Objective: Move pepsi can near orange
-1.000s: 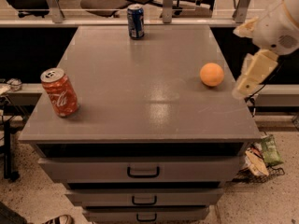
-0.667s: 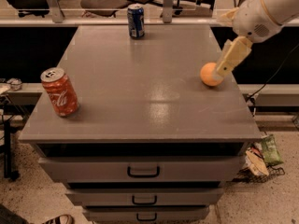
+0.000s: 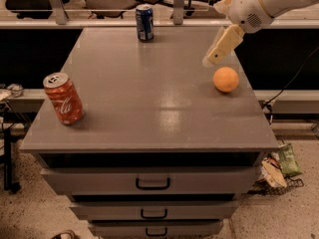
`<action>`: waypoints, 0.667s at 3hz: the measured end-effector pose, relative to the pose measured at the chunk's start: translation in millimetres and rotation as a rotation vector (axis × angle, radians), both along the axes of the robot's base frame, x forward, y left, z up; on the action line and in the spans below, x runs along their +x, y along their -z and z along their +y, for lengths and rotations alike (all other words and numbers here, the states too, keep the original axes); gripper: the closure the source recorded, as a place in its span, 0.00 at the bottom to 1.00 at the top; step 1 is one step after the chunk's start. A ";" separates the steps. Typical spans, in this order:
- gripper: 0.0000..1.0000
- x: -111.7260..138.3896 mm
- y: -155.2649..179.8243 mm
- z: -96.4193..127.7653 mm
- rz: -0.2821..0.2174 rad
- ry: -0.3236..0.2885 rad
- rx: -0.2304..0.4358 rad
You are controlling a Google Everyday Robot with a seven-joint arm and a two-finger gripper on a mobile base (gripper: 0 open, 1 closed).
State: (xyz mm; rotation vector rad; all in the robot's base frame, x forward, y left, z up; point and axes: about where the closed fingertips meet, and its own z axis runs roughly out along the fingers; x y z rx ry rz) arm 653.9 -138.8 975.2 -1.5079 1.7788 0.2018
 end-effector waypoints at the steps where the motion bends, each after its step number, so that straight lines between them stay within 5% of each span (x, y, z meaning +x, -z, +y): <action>1: 0.00 12.6 5.3 15.1 -0.007 0.020 0.027; 2: 0.00 56.1 13.6 46.1 -0.037 0.086 0.068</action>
Offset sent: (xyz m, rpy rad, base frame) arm 0.1106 0.0817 -0.0172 0.1208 -0.0857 -0.1773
